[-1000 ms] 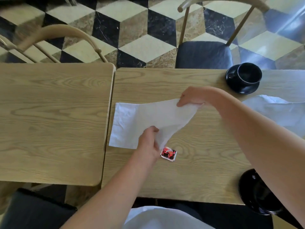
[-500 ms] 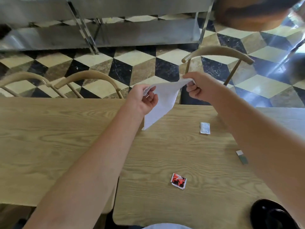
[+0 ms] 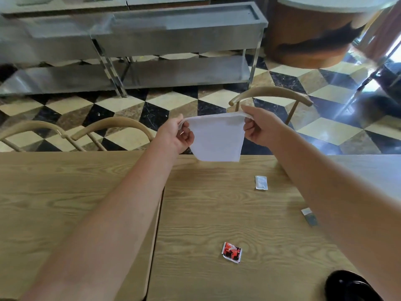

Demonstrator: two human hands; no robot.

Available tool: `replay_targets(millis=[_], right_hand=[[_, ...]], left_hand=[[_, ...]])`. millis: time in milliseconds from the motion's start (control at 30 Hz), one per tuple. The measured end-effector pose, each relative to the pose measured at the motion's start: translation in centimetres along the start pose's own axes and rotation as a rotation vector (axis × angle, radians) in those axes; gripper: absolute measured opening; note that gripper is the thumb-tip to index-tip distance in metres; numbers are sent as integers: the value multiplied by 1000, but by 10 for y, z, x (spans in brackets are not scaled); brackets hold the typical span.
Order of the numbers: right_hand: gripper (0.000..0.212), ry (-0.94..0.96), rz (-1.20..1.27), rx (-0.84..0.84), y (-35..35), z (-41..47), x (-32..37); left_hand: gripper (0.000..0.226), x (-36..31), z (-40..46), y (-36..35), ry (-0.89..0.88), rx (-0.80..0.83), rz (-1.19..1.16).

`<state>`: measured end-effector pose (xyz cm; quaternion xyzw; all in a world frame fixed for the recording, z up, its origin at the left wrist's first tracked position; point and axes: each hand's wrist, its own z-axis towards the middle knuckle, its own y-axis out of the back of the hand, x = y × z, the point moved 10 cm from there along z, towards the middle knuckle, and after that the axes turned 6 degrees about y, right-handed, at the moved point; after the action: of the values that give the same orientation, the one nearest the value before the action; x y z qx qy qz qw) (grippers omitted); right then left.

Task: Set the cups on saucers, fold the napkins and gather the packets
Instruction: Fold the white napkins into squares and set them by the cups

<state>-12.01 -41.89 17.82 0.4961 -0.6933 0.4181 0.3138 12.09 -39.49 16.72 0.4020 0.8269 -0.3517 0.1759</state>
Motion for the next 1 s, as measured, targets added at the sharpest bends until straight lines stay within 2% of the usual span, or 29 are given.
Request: replay_targets(millis=[133, 267, 400, 733, 833, 1000], right_hand=[[21, -68, 121, 47, -1, -9, -3], [5, -115, 125, 49, 0, -13, -8], [4, -76, 69, -5, 3, -13, -8], [5, 92, 117, -53, -1, -59, 15], [1, 60, 91, -64, 3, -80, -11], [17, -103, 80, -110, 23, -125, -100]], left_hand=[[26, 1, -2, 0, -2, -4, 8], [20, 7, 2, 2, 46, 7, 98], [19, -1, 5, 0, 28, 61, 242], [18, -28, -27, -5, -74, 225, 313], [16, -16, -43, 16, -71, 216, 347], [11, 41, -70, 78, -6, 158, 388]])
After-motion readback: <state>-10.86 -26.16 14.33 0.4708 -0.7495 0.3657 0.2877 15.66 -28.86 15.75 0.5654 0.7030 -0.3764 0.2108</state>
